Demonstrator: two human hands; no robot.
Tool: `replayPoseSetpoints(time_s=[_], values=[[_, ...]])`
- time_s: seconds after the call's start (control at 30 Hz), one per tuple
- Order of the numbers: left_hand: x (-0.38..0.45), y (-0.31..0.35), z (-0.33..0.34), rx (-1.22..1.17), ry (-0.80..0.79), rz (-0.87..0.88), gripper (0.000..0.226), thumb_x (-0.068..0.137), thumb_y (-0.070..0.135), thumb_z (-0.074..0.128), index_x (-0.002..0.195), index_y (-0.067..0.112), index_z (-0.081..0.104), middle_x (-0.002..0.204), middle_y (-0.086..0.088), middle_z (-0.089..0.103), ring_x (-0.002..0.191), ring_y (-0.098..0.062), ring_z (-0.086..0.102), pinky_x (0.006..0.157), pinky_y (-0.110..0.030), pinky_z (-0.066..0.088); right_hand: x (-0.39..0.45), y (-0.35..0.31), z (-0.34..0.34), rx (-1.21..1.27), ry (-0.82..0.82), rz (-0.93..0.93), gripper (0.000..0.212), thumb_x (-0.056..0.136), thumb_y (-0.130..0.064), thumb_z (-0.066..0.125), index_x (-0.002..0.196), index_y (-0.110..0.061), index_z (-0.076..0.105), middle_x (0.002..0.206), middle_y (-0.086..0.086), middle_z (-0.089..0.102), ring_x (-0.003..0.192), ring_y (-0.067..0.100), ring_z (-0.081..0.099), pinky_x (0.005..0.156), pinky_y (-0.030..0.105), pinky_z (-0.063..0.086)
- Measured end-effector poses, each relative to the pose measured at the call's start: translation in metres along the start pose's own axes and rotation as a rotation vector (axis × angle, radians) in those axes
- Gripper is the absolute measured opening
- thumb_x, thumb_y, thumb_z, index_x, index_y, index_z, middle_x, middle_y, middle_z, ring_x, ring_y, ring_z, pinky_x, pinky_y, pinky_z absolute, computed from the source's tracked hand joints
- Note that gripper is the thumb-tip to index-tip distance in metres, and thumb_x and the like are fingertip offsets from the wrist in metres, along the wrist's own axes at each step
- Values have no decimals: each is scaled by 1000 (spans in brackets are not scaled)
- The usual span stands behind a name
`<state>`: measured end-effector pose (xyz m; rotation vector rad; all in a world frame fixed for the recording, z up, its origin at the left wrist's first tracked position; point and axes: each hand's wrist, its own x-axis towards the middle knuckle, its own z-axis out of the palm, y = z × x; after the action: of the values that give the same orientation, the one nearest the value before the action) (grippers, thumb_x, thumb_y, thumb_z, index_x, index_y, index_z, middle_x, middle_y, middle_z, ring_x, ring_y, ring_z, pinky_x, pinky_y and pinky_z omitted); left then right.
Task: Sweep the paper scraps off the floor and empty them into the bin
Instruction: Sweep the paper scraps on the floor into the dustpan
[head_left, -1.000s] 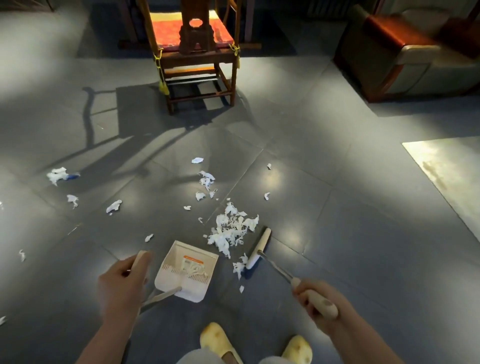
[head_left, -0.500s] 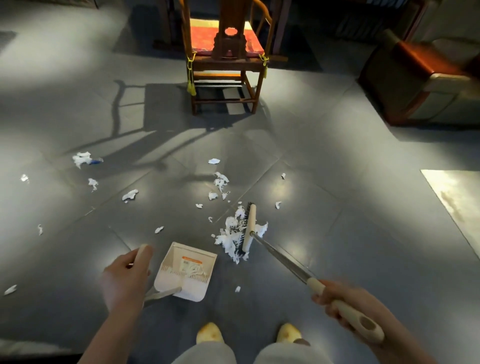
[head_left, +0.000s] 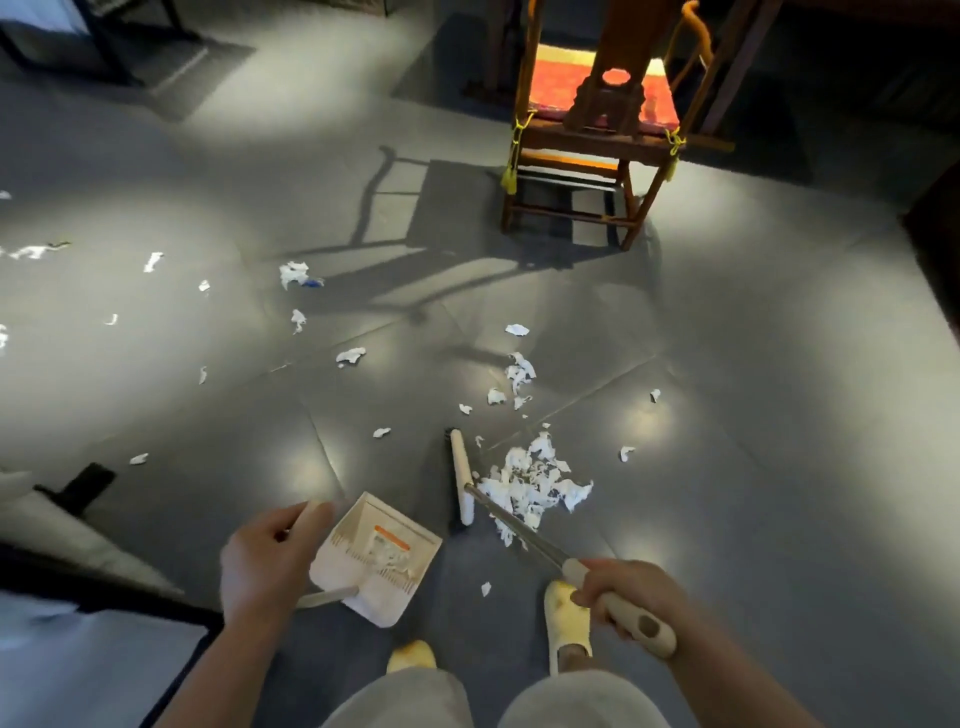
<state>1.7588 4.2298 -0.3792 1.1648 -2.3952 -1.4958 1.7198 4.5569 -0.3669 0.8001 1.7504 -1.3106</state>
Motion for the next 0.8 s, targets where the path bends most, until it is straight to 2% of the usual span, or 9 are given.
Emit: replayPoseSetpoints(time_s=[0.07, 0.13, 0.23, 0.33, 0.43, 0.53, 0.63, 0.73, 0.8], values=[[-8, -1, 7, -2, 97, -40, 41, 65, 53, 60, 63, 12, 68, 62, -13, 63, 61, -25, 58, 62, -40, 50, 14, -8, -20, -82, 2, -31, 45, 54, 1, 73, 98, -5, 73, 51, 12, 60, 33, 16, 51, 33, 16, 35], [-19, 0, 16, 10, 191, -79, 32, 73, 51, 65, 62, 21, 68, 66, -6, 66, 69, -26, 63, 69, -45, 55, 23, -22, -40, -132, 6, -42, 34, 64, 10, 69, 97, 0, 73, 57, 15, 59, 34, 18, 50, 34, 17, 35], [-36, 0, 29, 4, 358, -140, 28, 84, 47, 66, 62, 29, 68, 74, -3, 68, 74, -28, 63, 75, -46, 55, 37, -50, -75, -240, -51, -72, 27, 66, 9, 68, 92, 5, 73, 49, 12, 57, 33, 17, 50, 33, 17, 36], [-53, -5, 35, -25, 550, -227, 37, 80, 53, 60, 63, 21, 69, 67, -8, 66, 70, -33, 63, 71, -47, 54, 50, -77, -118, -331, -162, -82, 36, 59, -2, 71, 95, -3, 72, 47, 8, 56, 33, 13, 48, 34, 15, 35], [-78, -14, 41, -100, 708, -347, 37, 75, 56, 61, 67, 20, 69, 60, -9, 65, 63, -31, 62, 65, -49, 56, 64, -89, -150, -394, -271, -48, 45, 63, -6, 69, 108, -10, 70, 57, 7, 58, 34, 10, 45, 32, 15, 32], [-112, -21, 52, -170, 804, -425, 40, 72, 54, 61, 66, 15, 67, 57, -10, 60, 55, -23, 52, 55, -41, 49, 70, -92, -155, -419, -407, 39, 41, 70, -5, 65, 110, -9, 62, 65, 6, 51, 33, 7, 41, 30, 14, 27], [-149, -30, 59, -205, 882, -460, 41, 72, 50, 61, 63, 10, 60, 55, -10, 54, 55, -22, 48, 61, -32, 41, 71, -84, -151, -460, -515, 53, 56, 54, -10, 62, 110, -6, 60, 73, 9, 47, 39, 8, 42, 31, 15, 26], [-182, -42, 57, -194, 933, -528, 48, 69, 49, 61, 63, 4, 47, 56, -10, 37, 55, -22, 33, 58, -34, 34, 76, -73, -150, -565, -539, 43, 74, 44, -14, 68, 117, -6, 61, 80, 14, 50, 42, 11, 44, 31, 15, 27], [-203, -46, 54, -228, 937, -568, 50, 68, 50, 63, 62, 3, 46, 58, -11, 35, 56, -21, 32, 59, -33, 33, 75, -65, -146, -643, -575, 52, 78, 40, -16, 70, 117, -8, 62, 83, 15, 52, 44, 12, 44, 32, 15, 27]])
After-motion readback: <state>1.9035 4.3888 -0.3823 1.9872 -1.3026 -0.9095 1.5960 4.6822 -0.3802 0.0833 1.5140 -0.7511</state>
